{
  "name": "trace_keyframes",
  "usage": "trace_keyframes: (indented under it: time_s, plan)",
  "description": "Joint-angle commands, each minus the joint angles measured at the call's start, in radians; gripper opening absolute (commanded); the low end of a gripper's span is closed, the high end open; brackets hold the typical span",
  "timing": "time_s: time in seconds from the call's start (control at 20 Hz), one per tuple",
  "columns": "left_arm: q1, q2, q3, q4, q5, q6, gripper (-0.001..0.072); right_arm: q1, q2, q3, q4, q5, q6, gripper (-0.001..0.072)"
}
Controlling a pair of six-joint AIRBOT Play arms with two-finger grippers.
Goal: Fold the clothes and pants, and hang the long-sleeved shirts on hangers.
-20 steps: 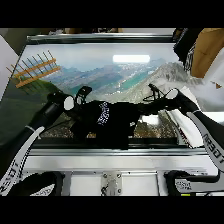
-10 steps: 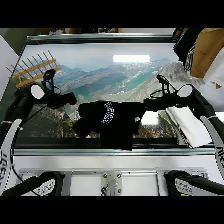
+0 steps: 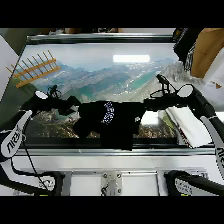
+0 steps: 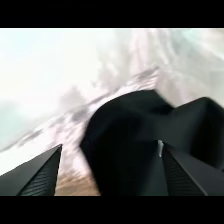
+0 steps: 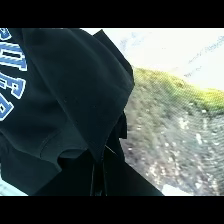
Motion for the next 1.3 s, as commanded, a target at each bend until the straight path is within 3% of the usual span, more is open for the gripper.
trace_keyframes:
  time_s: [0.0, 0.15, 0.2, 0.25, 0.3, 0.45, 0.65, 0.8, 1.0, 1.25]
  plan:
    - [-0.065, -0.075, 0.066, -0.031, 0.001, 0.016, 0.066, 0.001, 0.001, 0.001, 0.0, 0.001, 0.0, 0.0012]
    - [-0.102, -0.108, 0.135, -0.023, -0.033, 0.016, 0.0652, 0.001, 0.001, 0.001, 0.0, 0.013, 0.0, 0.0012]
    - [-0.109, -0.111, 0.148, -0.023, -0.034, 0.016, 0.0442, 0.001, 0.001, 0.001, 0.0, 0.018, 0.0, 0.0012]
    - [-0.114, -0.111, 0.156, -0.023, -0.032, 0.017, 0.0167, 0.001, 0.001, 0.001, 0.0, 0.02, 0.0, 0.0012]
    - [-0.114, -0.11, 0.163, -0.023, -0.033, 0.018, 0.0007, 0.001, 0.002, 0.001, 0.0, 0.019, 0.0, 0.0012]
    - [-0.083, -0.062, 0.243, -0.023, -0.096, 0.02, 0.0006, -0.021, 0.016, 0.071, -0.016, 0.053, 0.0, 0.0012]
    - [0.006, 0.193, 0.493, -0.024, -0.187, 0.064, 0.0007, -0.072, 0.098, 0.394, -0.075, 0.19, 0.008, 0.0012]
    - [0.041, 0.407, 0.674, -0.023, -0.253, 0.073, 0.0007, -0.08, 0.185, 0.642, -0.079, 0.206, 0.057, 0.0012]
    - [0.029, 0.653, 0.783, -0.023, -0.236, 0.089, 0.0007, -0.08, 0.306, 0.834, -0.079, 0.195, 0.104, 0.0012]
    - [-0.003, 0.858, 0.773, -0.023, -0.143, 0.113, 0.0007, -0.08, 0.454, 0.852, -0.079, 0.148, 0.147, 0.0011]
